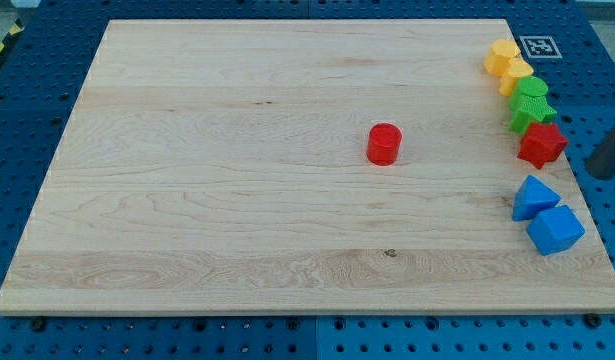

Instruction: Move the red star closer to the red circle

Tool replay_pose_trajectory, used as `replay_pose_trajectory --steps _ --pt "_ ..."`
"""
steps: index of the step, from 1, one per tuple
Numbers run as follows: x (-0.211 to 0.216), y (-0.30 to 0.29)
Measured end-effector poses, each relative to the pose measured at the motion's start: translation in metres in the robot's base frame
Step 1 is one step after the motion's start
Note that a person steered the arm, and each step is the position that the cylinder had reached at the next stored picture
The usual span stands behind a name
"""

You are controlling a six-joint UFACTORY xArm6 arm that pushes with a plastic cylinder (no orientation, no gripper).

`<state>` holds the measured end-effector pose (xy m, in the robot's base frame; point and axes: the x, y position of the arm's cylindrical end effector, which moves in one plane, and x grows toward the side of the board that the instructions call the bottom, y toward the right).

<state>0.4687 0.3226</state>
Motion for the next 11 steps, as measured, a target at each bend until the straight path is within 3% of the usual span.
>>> replay_pose_trajectory --steps 2,3,5,9,11 --pt "-0.006 -0.034" --pt "-0.006 -0.009" --pt "-0.033 -0.040" --pt "-0.009 -0.078" --pt "-0.013 -0.125"
